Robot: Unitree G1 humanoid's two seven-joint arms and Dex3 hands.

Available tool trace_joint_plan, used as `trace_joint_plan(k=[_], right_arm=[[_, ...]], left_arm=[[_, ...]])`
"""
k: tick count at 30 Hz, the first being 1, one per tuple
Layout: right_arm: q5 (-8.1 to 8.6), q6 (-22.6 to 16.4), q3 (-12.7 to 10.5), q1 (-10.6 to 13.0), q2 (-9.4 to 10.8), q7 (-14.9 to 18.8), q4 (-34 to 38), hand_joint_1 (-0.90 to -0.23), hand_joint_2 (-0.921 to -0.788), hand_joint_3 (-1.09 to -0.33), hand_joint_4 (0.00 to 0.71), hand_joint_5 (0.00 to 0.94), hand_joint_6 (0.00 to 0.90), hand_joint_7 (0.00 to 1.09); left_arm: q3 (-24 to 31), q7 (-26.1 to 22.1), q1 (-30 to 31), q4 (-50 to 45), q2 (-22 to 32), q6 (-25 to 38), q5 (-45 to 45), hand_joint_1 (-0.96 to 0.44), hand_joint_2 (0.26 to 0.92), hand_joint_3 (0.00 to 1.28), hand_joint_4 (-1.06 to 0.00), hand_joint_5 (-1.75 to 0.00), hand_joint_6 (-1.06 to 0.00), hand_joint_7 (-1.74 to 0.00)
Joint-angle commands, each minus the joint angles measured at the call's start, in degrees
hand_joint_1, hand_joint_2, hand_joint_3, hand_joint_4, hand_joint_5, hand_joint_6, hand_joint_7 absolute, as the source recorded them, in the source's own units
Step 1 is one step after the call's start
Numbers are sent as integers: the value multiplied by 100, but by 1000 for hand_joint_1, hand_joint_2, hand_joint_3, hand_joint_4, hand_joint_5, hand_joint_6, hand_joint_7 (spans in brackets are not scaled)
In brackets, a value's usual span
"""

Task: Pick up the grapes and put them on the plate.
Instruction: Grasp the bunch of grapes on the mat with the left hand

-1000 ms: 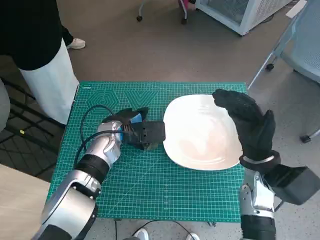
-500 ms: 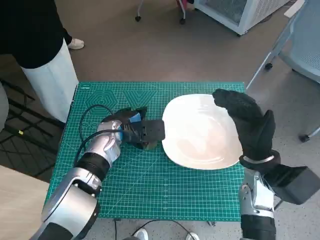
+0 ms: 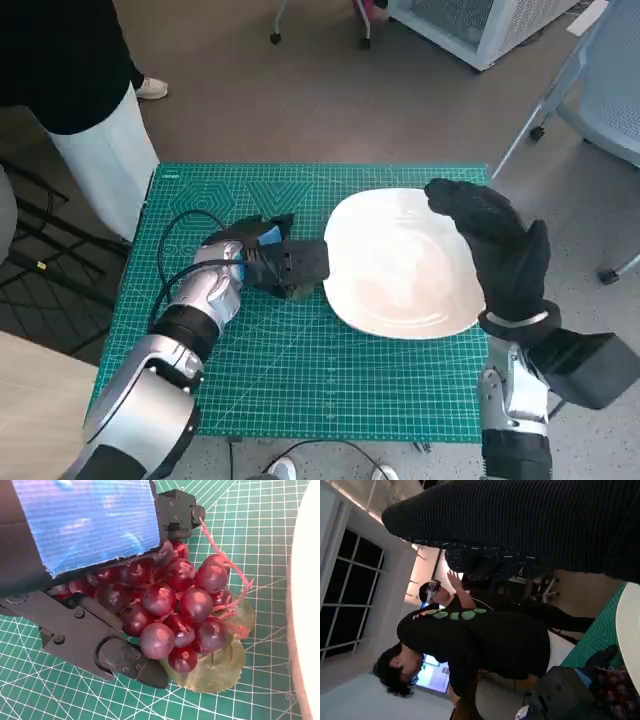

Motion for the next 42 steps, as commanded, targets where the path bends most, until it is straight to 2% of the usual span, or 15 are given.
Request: trace_joint_plan(k=[1, 10, 31, 33, 35, 38, 39, 41, 42], right_arm=[[-4, -3, 5, 25, -19, 45, 66, -465, -921, -571, 197, 0, -1, 438], [-34, -29, 13, 25, -22, 24, 47, -466, -921, -570, 195, 0, -1, 433], [-91, -103, 21, 20, -11, -26, 83, -462, -921, -573, 195, 1, -1, 432], [-87, -104, 22, 22, -10, -24, 85, -463, -921, -572, 195, 1, -1, 433], [-85, -109, 22, 23, -11, -22, 89, -466, -921, -572, 195, 1, -1, 433], [-86, -115, 20, 27, -14, -24, 90, -472, -921, -571, 195, 1, -1, 434], [-87, -116, 20, 29, -14, -27, 88, -475, -921, -571, 195, 1, -1, 434], [-88, -116, 19, 31, -16, -30, 84, -480, -921, -572, 195, 1, -1, 434], [-88, -116, 19, 31, -17, -31, 82, -482, -921, -572, 195, 1, -1, 435]], left_arm=[[-49, -48, 145, 191, 7, 62, -29, -4, 737, 26, -2, 0, -105, -11], [-110, -31, 168, 215, 13, 65, 0, 93, 753, 38, -13, -2, -123, -11], [-156, -96, 175, 243, 22, 98, 1, 78, 745, 50, -15, 0, -134, -4], [-158, -89, 182, 261, 9, 96, 0, 74, 745, 52, -42, -6, -134, -3], [-150, -85, 192, 274, -6, 93, -12, 78, 747, 54, -135, -238, -142, -3], [-133, -83, 208, 279, -21, 88, -32, 90, 755, 55, -215, -1008, -167, -4], [-132, -78, 214, 281, -26, 86, -35, 119, 753, 89, -268, -1191, -183, -8], [-143, -45, 232, 288, -38, 78, -25, 214, 747, 199, -436, -1317, -229, -19], [-158, -14, 244, 288, -43, 71, -10, 270, 750, 254, -520, -1301, -258, -24]])
